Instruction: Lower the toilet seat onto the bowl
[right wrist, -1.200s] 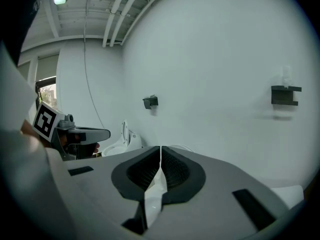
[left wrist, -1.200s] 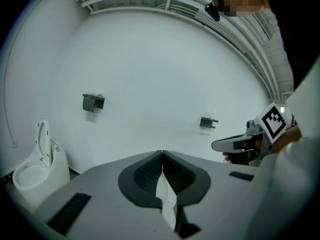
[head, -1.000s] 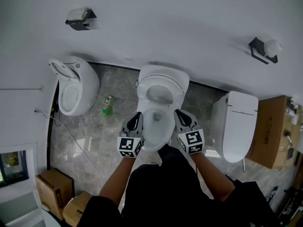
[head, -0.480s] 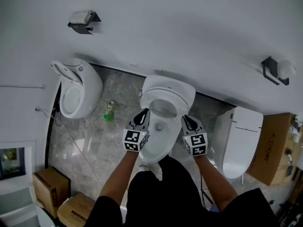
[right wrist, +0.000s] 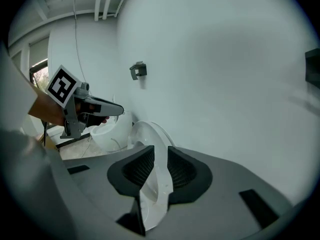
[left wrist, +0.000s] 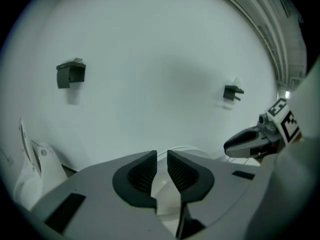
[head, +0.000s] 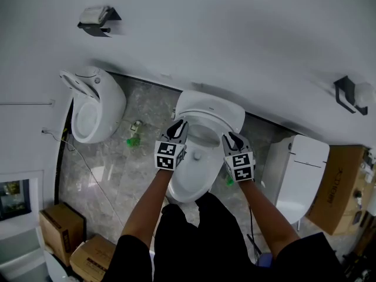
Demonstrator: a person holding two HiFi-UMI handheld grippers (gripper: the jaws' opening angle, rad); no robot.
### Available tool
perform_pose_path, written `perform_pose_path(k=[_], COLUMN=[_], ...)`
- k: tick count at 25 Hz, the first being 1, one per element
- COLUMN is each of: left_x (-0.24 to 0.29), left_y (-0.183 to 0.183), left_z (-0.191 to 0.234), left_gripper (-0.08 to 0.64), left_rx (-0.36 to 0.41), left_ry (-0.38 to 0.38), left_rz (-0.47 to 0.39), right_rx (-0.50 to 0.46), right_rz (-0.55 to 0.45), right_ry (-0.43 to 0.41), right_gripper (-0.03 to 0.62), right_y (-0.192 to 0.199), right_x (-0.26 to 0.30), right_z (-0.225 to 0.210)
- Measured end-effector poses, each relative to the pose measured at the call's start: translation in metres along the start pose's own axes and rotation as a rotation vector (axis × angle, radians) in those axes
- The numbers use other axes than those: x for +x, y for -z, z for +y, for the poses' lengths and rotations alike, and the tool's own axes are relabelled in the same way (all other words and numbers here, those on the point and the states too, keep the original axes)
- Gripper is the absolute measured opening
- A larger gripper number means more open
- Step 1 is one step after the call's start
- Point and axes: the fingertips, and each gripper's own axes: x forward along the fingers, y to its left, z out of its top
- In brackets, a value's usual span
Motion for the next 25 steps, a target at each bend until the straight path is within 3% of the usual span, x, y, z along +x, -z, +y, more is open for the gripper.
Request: perform_pose_path(k=[4, 15, 20, 22, 25], left_x=[0.026, 0.063, 0.072, 0.073, 0.074], left_y=[0.013, 0.038, 0.041, 0.042, 0.042], left_z=[0.003, 0.012, 0.013, 0.012, 0.013], left_gripper=[0.098, 0.112, 0.093, 0.094, 0.101], left_rx=[0.11, 0.207, 0.304, 0.303, 0.244], left_ry=[0.014, 0.096, 0.056, 0.066, 0.088], left_rz=[0.088, 0.213, 0.243, 0.25, 0.244], right_rx=[-0.047, -0.05, -0.017, -0.024, -0.051], right_rz=[0.041, 0.092, 0.086, 0.089, 0.098], right_ry=[-0.009, -0.007, 0.003, 0.011, 0.026], right_gripper=[0.113, 0.115, 0.118, 0.118, 0.115], right_y=[0.004, 0.019, 0.019, 0.018, 0.02], right_x=[0.019, 0.051, 0.055, 0.055, 0.059], right_z=[-0.003, -0.011, -0.015, -0.016, -0.018])
